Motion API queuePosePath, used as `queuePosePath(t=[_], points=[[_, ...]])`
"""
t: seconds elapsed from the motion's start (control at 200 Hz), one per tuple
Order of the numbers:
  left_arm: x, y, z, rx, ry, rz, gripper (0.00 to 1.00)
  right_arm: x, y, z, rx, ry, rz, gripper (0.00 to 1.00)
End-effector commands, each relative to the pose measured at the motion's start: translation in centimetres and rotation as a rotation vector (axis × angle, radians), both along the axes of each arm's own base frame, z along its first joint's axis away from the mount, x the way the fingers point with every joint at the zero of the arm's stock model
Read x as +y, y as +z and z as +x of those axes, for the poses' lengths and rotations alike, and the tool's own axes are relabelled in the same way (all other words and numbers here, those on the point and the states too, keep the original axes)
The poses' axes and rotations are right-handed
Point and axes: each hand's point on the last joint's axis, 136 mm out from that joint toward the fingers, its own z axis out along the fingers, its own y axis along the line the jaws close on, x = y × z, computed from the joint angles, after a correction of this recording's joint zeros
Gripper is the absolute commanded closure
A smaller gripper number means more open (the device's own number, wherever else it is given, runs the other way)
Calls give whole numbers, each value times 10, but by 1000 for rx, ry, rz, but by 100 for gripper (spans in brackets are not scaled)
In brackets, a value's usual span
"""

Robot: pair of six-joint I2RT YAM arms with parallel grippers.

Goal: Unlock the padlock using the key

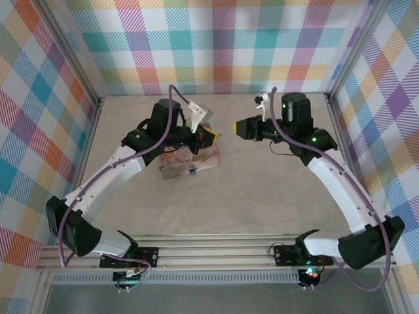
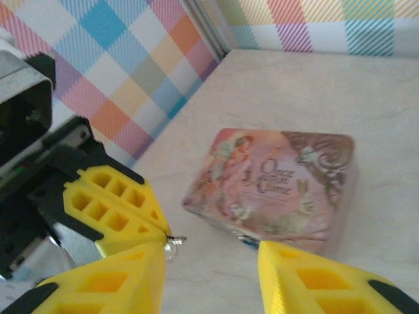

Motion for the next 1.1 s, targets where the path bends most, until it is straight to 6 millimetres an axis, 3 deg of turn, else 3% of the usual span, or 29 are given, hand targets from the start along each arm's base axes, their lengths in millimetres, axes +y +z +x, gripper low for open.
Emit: queuePosePath(t=[0.0,0.15,0.355,0.79,0.88,1.015,1.095], points=[[-3,41,-7,94,-22,-219,100,17,28,-6,63,64,193,56],[1,53,-11,69,-17,-287,100,28,30,-2,168,94,280,57],[4,51,-12,51,-3,-301,100,41,30,-4,261,182,333,60],[5,54,-6,55,32,-331,100,47,20,-14,332,230,329,67],[5,54,-4,56,44,-333,100,51,16,-18,351,245,323,74],[7,51,-5,66,52,-320,100,55,12,-19,360,263,326,95],[8,47,-6,75,58,-306,100,56,13,-19,350,273,332,100]])
